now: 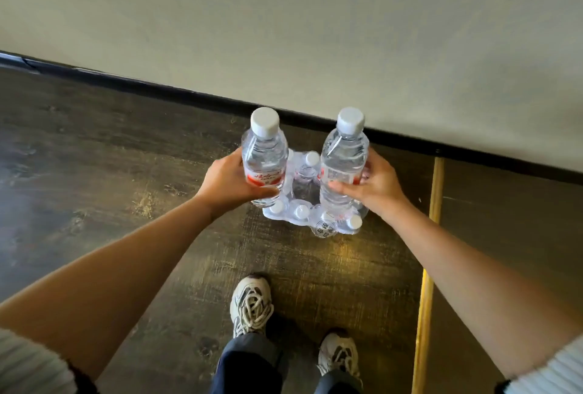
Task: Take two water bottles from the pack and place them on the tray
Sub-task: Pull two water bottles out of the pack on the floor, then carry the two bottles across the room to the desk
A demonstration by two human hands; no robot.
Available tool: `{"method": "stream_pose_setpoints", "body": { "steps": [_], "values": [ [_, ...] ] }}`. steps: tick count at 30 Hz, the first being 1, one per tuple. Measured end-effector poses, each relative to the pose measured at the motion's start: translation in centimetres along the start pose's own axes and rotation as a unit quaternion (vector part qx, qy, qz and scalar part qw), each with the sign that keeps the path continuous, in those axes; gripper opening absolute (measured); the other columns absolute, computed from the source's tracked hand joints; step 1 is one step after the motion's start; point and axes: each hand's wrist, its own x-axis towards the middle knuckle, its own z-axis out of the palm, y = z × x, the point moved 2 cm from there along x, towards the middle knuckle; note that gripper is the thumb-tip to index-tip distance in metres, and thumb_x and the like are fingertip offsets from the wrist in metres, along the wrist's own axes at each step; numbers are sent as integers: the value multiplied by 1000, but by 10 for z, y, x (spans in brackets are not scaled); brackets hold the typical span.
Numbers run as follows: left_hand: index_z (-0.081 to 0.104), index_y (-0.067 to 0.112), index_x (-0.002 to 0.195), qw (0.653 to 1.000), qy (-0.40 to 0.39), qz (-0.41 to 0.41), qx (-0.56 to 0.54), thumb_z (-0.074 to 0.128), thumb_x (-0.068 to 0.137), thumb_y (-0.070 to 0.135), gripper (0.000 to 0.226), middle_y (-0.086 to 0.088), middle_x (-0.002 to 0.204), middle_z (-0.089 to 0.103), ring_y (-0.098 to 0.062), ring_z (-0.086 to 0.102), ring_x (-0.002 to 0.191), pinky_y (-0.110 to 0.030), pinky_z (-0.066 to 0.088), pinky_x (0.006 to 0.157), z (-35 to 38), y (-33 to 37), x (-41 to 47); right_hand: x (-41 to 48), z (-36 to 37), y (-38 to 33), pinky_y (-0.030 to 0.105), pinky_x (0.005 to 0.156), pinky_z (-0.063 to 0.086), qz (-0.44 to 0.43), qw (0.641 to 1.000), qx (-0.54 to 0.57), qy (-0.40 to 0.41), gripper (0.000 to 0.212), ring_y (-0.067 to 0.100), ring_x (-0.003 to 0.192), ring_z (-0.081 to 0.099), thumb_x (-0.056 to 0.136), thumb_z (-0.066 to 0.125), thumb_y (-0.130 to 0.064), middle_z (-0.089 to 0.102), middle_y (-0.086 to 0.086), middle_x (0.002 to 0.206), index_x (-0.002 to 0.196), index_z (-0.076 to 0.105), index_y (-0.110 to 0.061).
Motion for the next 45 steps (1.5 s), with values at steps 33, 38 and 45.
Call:
{"method": "stream_pose_setpoints", "body": {
  "steps": [33,38,45],
  "values": [
    [67,16,101,820,553,-56,-135,85,60,28,47,-1,96,74,-12,71,88,-38,55,91,-631,96,-664,-339,327,-832,26,77,51,-505,777,2,-377,60,16,94,60,60,80,-40,60,-6,108,112,51,-35],
    [67,20,94,779,615,-73,-102,72,48,58,60,1,88,73,-15,68,82,-30,55,77,-692,55,-735,-402,423,-904,4,51,47,-521,723,38,-453,37,-12,70,65,58,78,-41,63,-22,86,87,56,-40],
    [63,25,92,726,674,-75,-114,69,50,60,55,-3,92,71,-17,68,81,-32,56,80,-798,-42,-773,-432,569,-984,40,76,57,-519,692,74,-497,30,22,85,68,60,70,-47,69,9,98,84,60,-32]
  ]
}}
